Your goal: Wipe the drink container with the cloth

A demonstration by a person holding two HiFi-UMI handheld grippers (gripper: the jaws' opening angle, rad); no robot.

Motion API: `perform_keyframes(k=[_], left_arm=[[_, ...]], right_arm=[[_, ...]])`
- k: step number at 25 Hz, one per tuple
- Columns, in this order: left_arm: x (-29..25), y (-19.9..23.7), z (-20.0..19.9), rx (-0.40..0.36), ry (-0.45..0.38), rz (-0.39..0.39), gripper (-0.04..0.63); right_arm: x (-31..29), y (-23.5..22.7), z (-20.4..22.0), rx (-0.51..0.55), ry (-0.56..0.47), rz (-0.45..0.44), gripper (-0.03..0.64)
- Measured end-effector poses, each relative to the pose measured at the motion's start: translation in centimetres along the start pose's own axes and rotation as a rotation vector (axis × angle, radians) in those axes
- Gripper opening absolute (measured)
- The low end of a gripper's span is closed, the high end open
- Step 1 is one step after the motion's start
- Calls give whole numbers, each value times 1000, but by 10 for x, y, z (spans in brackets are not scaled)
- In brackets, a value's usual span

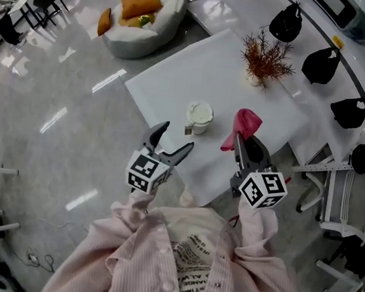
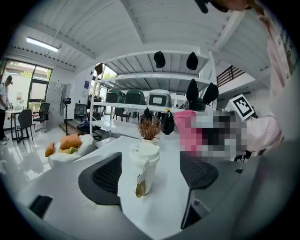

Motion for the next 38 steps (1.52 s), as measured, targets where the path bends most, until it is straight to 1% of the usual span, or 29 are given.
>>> perform_keyframes(k=[7,10,13,19,24,28,31,34,38], left_arm=[[-39,8,7,-8,53,42,362],[-53,12,10,-12,73,57,367],[-65,17,11,-26,88,81,370],[-83,24,16,-71,122,155,374],[-93,27,17,-85,117,211,374],[-98,28,15,-100,99,241,373],[-100,28,15,-105,83,259,373],[-98,28,17,-93,69,268,373],[-100,28,18,-96,66,274,373]], right_arm=[[-33,-16,-11,31,28,-37,43],[-48,-18,-11,60,48,-62,43],[-63,-17,-13,120,72,-90,43],[-96,-10,-18,282,130,-163,43],[-121,0,-19,381,183,-232,43],[-139,8,-13,480,244,-272,43],[-148,15,-5,533,289,-297,42],[-154,25,4,570,339,-332,43],[-158,30,18,587,401,-372,43]])
Point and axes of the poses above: the fingertips, and each gripper's own axes: x backward along the fingers, y to its left, z out of its underside, the point moved 6 cm from there along x, backward along the fingers, and after that the axes turned 10 degrees about -x, right-handed, at the moved point
